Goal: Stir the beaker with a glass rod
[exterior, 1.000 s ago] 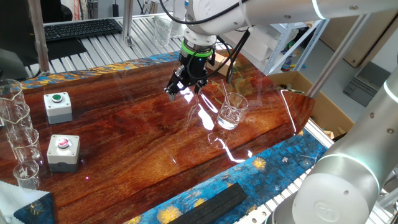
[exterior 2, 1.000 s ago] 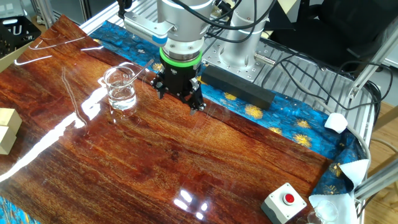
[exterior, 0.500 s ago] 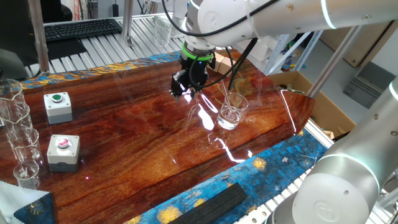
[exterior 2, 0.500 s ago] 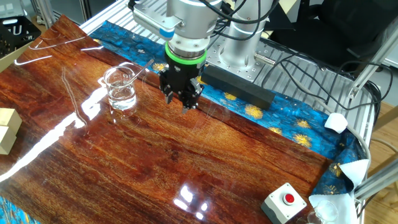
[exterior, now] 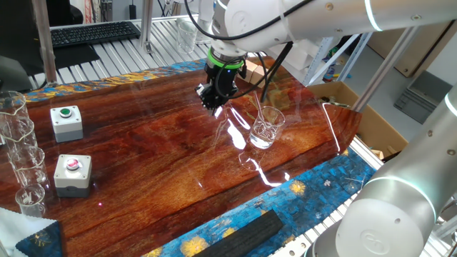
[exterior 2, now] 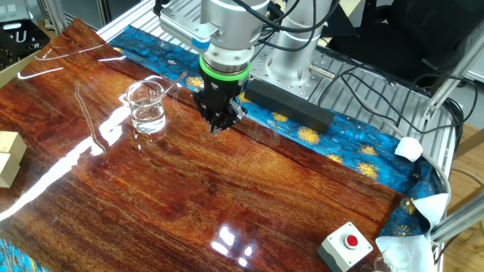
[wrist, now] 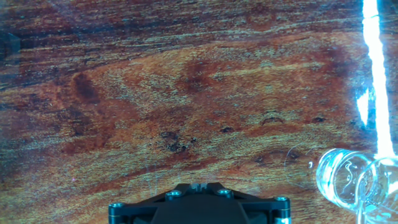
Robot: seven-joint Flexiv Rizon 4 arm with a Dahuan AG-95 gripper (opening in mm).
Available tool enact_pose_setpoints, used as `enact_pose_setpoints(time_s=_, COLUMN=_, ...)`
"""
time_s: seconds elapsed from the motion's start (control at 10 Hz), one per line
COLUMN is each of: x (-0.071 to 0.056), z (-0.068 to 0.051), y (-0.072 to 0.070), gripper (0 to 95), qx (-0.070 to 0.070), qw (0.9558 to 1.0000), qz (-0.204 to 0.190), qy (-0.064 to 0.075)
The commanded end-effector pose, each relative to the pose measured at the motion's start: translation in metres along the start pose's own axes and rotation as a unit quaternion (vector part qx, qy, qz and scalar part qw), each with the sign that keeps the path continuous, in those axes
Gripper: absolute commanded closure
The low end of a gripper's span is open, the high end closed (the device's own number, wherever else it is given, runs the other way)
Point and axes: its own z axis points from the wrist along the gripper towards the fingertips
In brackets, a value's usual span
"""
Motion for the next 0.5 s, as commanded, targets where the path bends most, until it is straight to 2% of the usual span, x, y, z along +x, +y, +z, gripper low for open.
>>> enact_pose_setpoints(time_s=0.1, x=0.0008, z=-0.0018, y=-0.0012, gripper=95.0, qx=0.002, qw=1.0000, qz=-0.001, qy=0.002)
enact_pose_setpoints(time_s=0.3, x=0.0023, z=-0.0058, y=-0.0034, gripper=95.0, qx=0.006, qw=1.0000, qz=-0.001, qy=0.002)
enact_pose_setpoints(time_s=0.5, x=0.0043, z=-0.0114, y=-0.0068, gripper=95.0, qx=0.021, qw=0.9998, qz=-0.005, qy=0.001)
